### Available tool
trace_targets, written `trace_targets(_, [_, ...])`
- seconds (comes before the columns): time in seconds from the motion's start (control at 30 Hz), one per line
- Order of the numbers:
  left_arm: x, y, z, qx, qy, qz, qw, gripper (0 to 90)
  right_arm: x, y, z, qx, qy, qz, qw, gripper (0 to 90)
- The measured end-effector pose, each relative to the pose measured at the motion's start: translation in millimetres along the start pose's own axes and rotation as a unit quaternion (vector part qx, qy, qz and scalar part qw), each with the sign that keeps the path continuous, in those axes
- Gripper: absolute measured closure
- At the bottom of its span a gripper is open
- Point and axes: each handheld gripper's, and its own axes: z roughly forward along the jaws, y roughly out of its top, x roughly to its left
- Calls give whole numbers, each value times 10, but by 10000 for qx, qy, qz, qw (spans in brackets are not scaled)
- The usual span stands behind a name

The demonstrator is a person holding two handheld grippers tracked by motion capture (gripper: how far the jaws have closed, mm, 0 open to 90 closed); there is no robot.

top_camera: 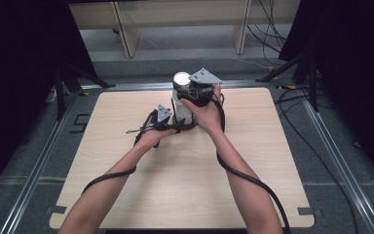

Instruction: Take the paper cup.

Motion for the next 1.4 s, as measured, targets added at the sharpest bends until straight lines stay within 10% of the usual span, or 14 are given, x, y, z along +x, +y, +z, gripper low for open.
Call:
trace_targets(0.53, [-135,-56,-421,-388,-192,350,9985,187,86,-140,-257,-57,141,156,9998,358])
trace_targets(1.4, [-217,-236,-977,-739,-383,48,9965,167,30,-380,-610,41,209,758,9969,358])
